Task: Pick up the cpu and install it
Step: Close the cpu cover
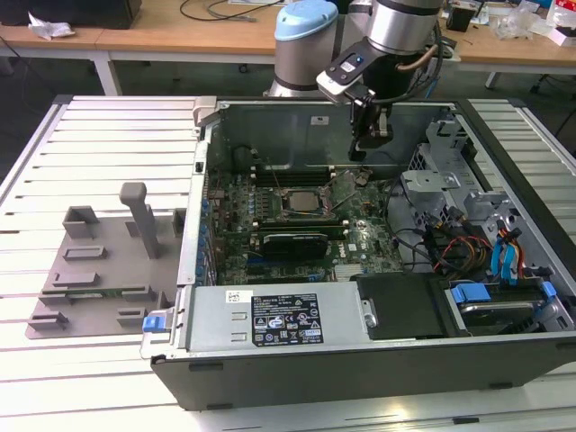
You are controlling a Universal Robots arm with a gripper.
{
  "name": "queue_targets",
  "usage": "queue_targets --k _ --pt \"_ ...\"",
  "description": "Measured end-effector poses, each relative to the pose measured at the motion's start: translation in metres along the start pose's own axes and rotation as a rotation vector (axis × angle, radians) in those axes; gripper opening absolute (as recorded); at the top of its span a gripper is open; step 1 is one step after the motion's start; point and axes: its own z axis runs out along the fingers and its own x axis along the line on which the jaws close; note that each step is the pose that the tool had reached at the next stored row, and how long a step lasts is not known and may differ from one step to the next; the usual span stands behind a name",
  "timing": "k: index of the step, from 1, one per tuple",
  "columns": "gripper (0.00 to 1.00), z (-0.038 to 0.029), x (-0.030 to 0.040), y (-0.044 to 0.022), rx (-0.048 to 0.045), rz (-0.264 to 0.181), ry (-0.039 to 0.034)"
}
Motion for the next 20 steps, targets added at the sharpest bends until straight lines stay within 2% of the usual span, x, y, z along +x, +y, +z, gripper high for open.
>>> queue_targets --k 7,9,12,15,18,20 --pt "0.11 0.0015 0.0002 0.0094 0.0002 0.0 -0.0008" --pt "0.11 0.0129 0.0017 0.0139 0.0021 0.0 -0.0006" --pt "0.11 0.0241 0.0053 0.0224 0.0041 0.0 -0.0019" --pt "0.11 0.0353 0.0055 0.0237 0.0045 -0.005 -0.0024" --pt "0.11 0.0467 0.0056 0.0246 0.0047 -0.047 -0.0052" --pt "0.11 0.0522 0.0058 0.0232 0.0046 -0.056 -0.006"
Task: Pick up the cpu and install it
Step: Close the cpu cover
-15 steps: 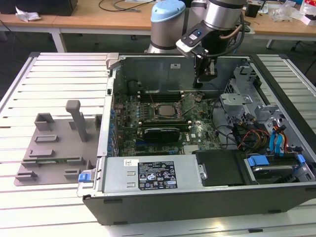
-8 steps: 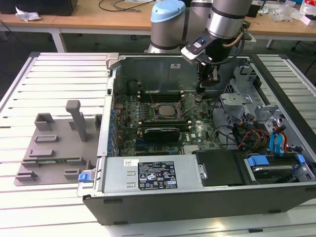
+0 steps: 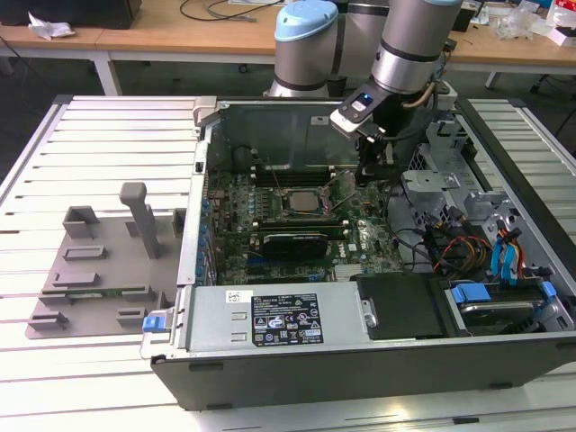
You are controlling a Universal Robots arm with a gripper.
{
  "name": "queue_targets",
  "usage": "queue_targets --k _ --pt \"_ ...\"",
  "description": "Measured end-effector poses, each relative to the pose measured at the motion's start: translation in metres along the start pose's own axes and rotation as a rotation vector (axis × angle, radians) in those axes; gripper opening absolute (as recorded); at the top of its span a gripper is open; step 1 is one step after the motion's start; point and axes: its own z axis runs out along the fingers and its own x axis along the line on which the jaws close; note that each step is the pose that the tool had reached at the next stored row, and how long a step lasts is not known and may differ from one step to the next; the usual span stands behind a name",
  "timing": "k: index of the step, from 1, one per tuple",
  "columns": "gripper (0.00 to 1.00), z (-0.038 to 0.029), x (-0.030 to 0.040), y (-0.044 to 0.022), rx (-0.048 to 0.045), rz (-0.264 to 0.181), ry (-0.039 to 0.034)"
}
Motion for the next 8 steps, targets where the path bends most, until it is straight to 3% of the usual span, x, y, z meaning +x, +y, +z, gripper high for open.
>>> queue_targets --k 2,6,8 --pt "0.11 0.0007 0.0003 -0.0046 -0.0001 0.0 0.0001" --pt "0.11 0.0007 0.0004 -0.005 0.0 0.0 0.0001" --pt "0.11 0.001 0.0007 -0.0086 0.0 0.0 0.0001"
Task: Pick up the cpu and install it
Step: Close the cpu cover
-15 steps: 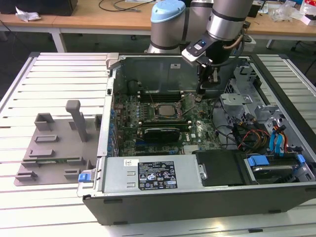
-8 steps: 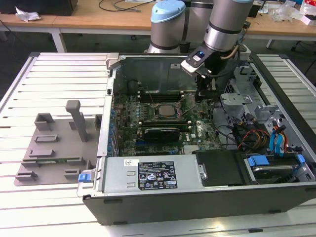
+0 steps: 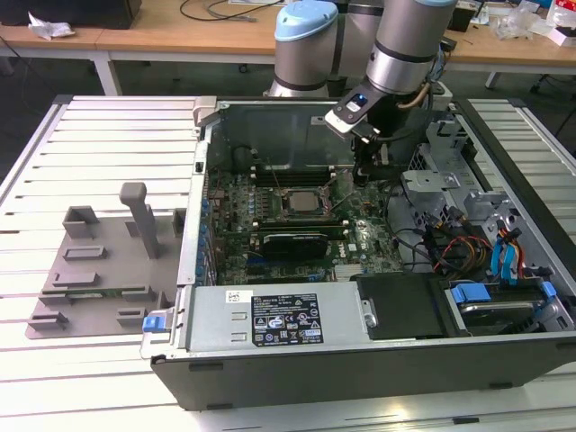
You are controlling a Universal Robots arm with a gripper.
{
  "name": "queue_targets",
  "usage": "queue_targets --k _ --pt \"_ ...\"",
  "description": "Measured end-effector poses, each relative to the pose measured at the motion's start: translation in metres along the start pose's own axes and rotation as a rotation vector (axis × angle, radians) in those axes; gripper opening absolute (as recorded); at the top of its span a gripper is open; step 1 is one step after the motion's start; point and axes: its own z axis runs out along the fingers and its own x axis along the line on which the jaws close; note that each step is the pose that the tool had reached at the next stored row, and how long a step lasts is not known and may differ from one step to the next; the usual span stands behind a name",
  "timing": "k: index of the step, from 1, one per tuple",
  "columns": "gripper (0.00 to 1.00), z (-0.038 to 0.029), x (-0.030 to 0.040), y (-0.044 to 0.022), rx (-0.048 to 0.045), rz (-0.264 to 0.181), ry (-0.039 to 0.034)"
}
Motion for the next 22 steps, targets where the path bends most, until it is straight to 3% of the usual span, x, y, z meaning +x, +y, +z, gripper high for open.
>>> queue_targets --k 5,10,15,22 --pt "0.11 0.0014 0.0014 -0.0186 -0.0001 0.0 -0.0001" --pt "0.11 0.0024 0.0024 -0.0322 -0.0001 0.0 0.0" --pt "0.11 0.0029 0.003 -0.0387 0.0 0.0 -0.0001" --pt "0.11 0.0044 0.0041 -0.0533 -0.0001 0.0 0.0"
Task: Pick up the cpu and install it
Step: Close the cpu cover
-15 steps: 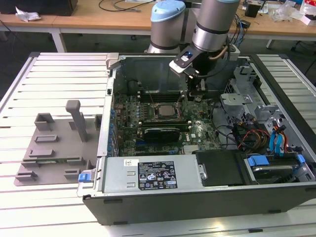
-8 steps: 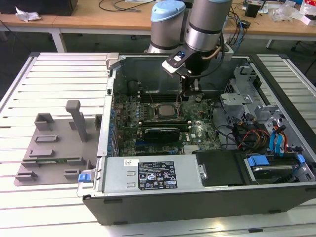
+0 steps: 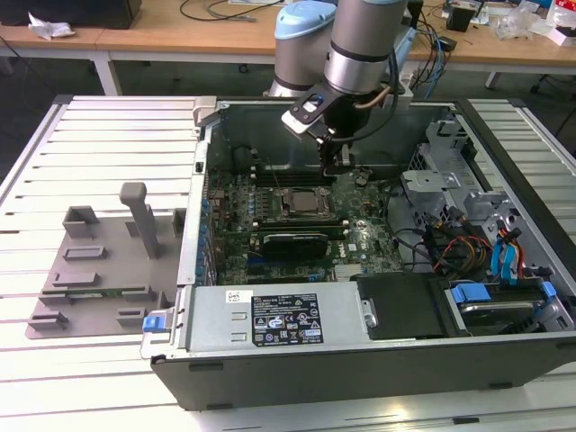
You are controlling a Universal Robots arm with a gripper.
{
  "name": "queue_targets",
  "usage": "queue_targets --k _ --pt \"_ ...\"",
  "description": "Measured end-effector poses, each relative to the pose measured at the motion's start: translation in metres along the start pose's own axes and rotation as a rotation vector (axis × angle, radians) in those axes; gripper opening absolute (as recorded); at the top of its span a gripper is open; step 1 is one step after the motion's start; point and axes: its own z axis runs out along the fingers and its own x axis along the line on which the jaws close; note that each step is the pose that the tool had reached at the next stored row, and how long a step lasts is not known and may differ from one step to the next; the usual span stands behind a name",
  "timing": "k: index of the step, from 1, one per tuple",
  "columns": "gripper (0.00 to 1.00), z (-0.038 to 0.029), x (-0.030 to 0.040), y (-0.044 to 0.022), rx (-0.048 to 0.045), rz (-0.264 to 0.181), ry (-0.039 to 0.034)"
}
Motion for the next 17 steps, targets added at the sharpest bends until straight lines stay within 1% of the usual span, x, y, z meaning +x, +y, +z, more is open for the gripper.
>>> queue_targets --k 2,11,17 --pt "0.11 0.0008 0.0004 -0.0054 0.0 0.0 0.0" --pt "0.11 0.0031 0.0019 -0.0238 0.0001 0.0 -0.0001" --pt "0.11 0.0045 0.0025 -0.0318 0.0001 0.0 -0.0001"
